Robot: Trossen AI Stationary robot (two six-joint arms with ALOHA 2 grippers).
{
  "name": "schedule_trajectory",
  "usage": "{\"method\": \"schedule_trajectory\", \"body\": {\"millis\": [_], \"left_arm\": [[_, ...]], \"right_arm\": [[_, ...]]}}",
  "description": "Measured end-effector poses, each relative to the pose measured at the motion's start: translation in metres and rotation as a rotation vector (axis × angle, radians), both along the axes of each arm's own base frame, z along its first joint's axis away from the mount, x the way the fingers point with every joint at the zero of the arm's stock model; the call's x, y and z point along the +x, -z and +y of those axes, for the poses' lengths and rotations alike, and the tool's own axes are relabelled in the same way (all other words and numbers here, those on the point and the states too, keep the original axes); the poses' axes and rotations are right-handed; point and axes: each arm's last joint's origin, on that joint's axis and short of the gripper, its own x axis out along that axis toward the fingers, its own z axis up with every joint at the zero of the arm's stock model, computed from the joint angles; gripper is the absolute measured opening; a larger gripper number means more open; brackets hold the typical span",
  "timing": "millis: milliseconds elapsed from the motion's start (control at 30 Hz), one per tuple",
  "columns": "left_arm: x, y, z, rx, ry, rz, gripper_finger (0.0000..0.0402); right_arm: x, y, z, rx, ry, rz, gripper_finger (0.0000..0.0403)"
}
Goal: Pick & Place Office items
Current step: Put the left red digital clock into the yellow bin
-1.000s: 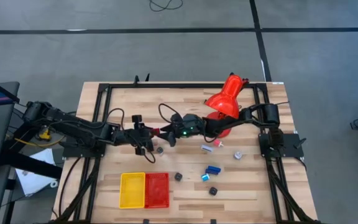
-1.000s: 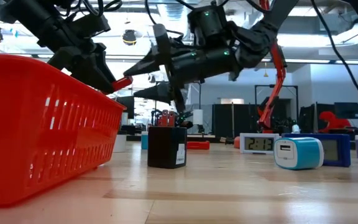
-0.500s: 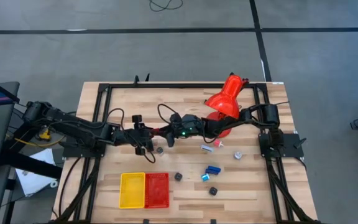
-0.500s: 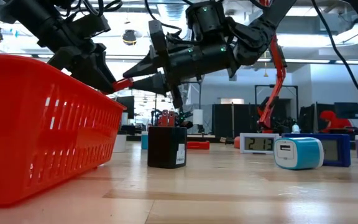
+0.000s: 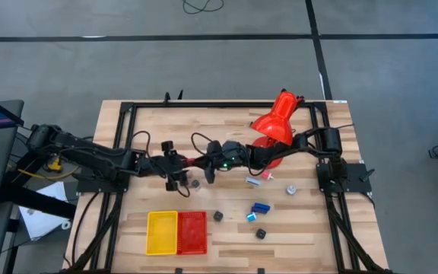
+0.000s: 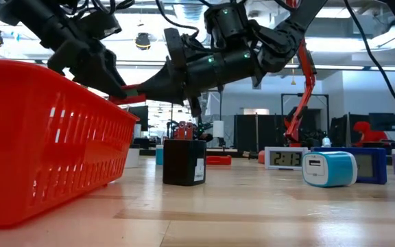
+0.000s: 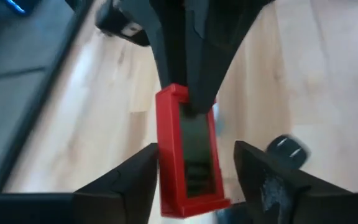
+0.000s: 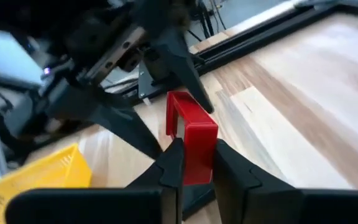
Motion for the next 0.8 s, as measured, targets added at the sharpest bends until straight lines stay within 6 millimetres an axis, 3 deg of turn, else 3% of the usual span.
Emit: {"method": "schedule_trajectory", "body": {"millis": [200, 400, 800], "left_arm": [[0.000, -0.002, 0.006, -0.093, -0.071, -0.044, 0.0257], [0.000, -0.001, 0.006, -0.166, -0.127, -0.072, 0.0277], [-0.005, 0.000, 0.004, -0.240, -0.095, -0.035, 0.0249]], "right_arm": [[0.003, -0.004, 0.015, -0.224, -0.077, -0.004, 0.0048], [0.006, -0.006, 0.027, -0.443, -0.072, 0.052, 0.0048], [0.007, -0.004, 0.025, -0.458, -0.073, 0.126, 0.0049]]}}
